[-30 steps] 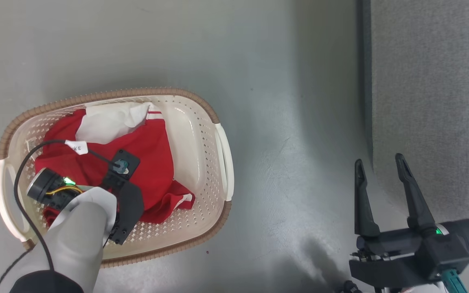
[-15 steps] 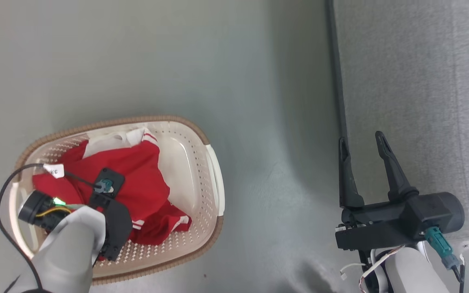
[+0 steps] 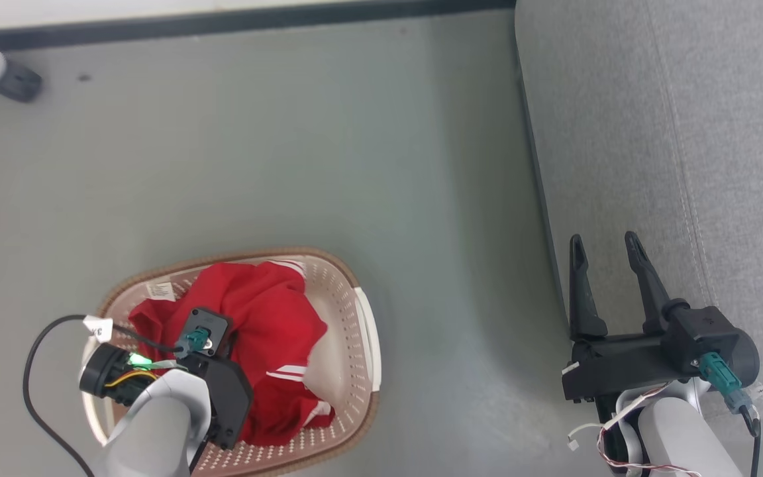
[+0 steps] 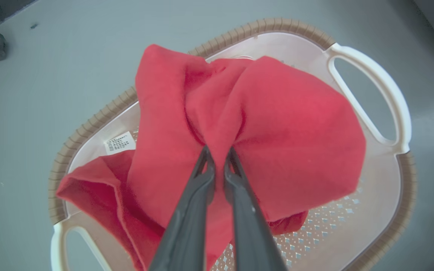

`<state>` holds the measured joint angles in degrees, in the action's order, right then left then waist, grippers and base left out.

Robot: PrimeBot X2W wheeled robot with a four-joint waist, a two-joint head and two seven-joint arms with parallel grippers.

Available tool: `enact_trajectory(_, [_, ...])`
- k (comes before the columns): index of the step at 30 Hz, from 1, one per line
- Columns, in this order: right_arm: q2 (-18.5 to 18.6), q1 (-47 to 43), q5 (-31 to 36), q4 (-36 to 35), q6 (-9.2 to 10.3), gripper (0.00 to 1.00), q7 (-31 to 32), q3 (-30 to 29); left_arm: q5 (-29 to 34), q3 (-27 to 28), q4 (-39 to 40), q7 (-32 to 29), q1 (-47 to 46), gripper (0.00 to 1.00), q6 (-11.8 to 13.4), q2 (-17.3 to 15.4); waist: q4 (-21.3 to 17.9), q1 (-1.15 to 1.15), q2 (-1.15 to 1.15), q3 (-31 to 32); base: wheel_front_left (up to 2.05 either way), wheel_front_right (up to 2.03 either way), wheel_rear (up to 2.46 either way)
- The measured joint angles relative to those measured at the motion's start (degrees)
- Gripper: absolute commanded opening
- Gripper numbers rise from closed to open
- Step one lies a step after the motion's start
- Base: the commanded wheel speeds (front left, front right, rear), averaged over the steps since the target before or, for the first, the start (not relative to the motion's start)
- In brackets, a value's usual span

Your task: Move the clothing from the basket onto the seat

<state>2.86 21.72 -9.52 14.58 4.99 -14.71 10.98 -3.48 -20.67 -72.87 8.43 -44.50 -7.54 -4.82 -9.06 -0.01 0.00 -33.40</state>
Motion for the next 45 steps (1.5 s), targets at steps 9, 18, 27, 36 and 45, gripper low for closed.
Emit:
enact_trajectory(9, [0.7, -0.1, -1.2, 5.6, -1.67, 1.0, 0.0, -1.8, -2.9, 0.1, 2.1, 5.4, 4.5, 0.0, 0.0, 1.3, 3.3, 0.01, 0.0, 8.2, 0.0, 0.0, 0.0])
enact_trajectory(18, [0.8, -2.5, -1.7, 9.9, -3.86, 1.0, 0.0, -1.9, -5.9, -0.1, 5.7, 5.8, 9.3, 0.0, 0.0, 1.5, 6.2, 0.0, -0.01, 15.9, 0.0, 0.0, 0.0])
enact_trajectory(27, [0.7, -6.2, -2.5, 13.2, -6.13, 1.0, 0.0, -0.6, -8.0, -0.6, 13.6, 5.8, 17.3, 0.0, 0.0, 1.0, 7.9, -0.01, -0.01, 23.9, 0.0, 0.0, 0.0])
enact_trajectory(36, [0.5, -11.4, -2.7, 14.0, -8.54, 1.0, 0.0, 0.6, -10.5, -0.1, 23.1, 5.8, 26.1, 0.0, 0.0, -0.8, 8.5, 0.0, -0.01, 31.4, 0.0, 0.0, 0.0])
enact_trajectory(45, [0.4, -14.9, -2.8, 12.9, -9.05, 1.0, 0.0, 1.0, -11.0, 2.0, 33.8, 5.8, 34.7, 0.0, 0.0, -1.8, 8.1, 0.0, -0.01, 35.8, 0.0, 0.0, 0.0])
